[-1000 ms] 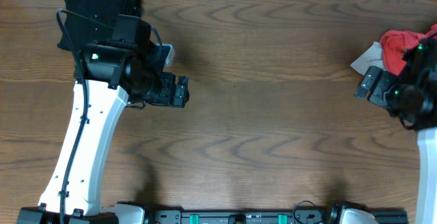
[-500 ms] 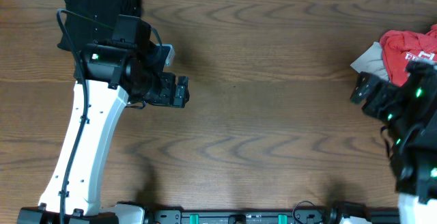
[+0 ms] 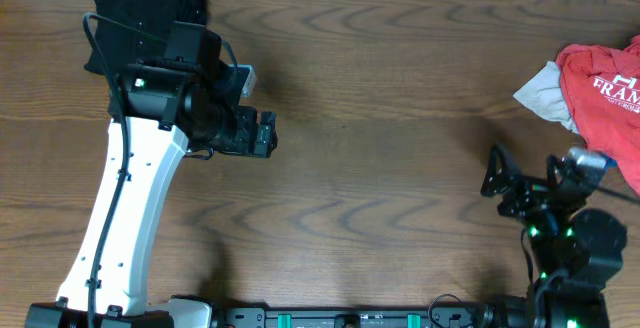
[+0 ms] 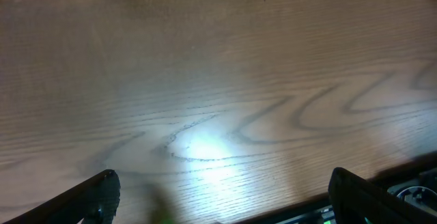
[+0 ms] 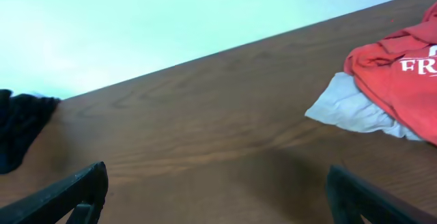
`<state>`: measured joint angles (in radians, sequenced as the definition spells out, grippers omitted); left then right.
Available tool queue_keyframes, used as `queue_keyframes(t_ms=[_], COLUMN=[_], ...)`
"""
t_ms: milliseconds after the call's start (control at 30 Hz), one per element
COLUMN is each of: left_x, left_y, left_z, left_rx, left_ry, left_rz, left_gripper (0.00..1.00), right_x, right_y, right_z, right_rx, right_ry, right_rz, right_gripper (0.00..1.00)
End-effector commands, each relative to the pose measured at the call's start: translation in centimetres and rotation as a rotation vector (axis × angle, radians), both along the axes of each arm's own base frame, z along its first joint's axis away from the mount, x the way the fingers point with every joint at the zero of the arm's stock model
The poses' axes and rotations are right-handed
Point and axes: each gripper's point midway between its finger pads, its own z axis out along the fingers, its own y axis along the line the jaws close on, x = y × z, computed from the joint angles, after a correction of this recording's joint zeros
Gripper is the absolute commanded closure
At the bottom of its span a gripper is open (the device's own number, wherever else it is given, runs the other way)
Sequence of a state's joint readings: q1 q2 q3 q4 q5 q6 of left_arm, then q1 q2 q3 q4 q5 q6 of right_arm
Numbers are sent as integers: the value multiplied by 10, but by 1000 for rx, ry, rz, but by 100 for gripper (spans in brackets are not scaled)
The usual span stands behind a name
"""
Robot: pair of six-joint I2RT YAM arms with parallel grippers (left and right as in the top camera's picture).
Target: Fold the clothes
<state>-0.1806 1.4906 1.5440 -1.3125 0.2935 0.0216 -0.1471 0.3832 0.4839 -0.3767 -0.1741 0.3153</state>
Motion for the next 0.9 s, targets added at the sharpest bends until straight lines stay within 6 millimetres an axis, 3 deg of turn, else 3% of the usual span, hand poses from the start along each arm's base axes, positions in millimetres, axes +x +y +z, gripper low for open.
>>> queue_keyframes(t_ms=[0,233,867], left_x=[-1,-1,-1], left_y=[-2,-2,-2], left_z=[-2,-2,-2], left_rx=[-8,-8,-8], left_ry=[17,17,17], left_rz=[4,4,4], left_gripper=[2,2,2], right_x=[-5,-5,-10], right_y=[9,11,25], right_z=[-3,-4,-20], right_rx=[46,24,-146], right_ry=[-40,-191,-350], right_rz=[29,41,124], right_gripper=[1,1,1])
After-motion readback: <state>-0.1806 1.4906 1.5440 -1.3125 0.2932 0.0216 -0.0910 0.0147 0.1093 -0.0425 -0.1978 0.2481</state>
